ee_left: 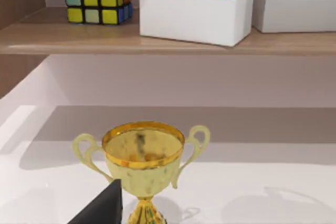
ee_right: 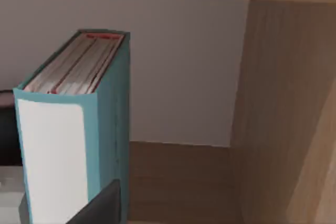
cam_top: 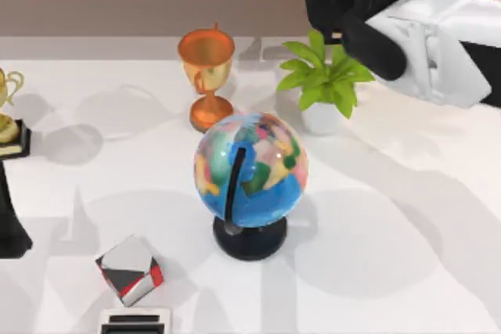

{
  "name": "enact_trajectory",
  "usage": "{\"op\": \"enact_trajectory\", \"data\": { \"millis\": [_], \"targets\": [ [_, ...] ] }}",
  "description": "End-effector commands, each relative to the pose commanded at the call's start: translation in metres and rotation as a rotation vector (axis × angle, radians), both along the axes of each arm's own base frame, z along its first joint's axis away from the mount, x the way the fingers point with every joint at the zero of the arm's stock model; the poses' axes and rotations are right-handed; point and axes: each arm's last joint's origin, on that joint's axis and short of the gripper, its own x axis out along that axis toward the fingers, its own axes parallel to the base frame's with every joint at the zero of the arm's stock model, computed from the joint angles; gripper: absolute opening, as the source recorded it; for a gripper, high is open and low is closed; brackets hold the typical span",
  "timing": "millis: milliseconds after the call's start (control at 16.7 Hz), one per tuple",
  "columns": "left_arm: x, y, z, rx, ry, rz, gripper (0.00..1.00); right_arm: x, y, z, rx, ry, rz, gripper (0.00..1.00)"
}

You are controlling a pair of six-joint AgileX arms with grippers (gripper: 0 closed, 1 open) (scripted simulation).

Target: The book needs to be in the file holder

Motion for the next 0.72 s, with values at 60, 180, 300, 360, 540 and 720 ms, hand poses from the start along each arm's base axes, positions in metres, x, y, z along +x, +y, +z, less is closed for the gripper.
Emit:
{"op": "enact_trajectory", "data": {
  "millis": [60, 180, 300, 360, 540, 720],
  "targets": [
    [0.000, 0.000, 0.000, 0.000, 0.000, 0.000, 1.00, 0.014, 0.020, -0.015, -0.001, 0.001, -0.004, 1.00],
    [0.000, 0.000, 0.000, 0.000, 0.000, 0.000, 1.00, 0.036, 0.052, -0.044, 0.005, -0.002, -0.013, 1.00],
    [0.000, 0.000, 0.000, 0.000, 0.000, 0.000, 1.00, 0.053, 0.074, -0.068, 0.017, -0.011, -0.022, 1.00],
    [0.000, 0.000, 0.000, 0.000, 0.000, 0.000, 1.00, 0.059, 0.081, -0.077, 0.023, -0.016, -0.026, 1.00],
    [0.000, 0.000, 0.000, 0.000, 0.000, 0.000, 1.00, 0.070, 0.091, -0.094, 0.034, -0.025, -0.037, 1.00],
    [0.000, 0.000, 0.000, 0.000, 0.000, 0.000, 1.00, 0.071, 0.091, -0.096, 0.034, -0.026, -0.038, 1.00]
  ]
}}
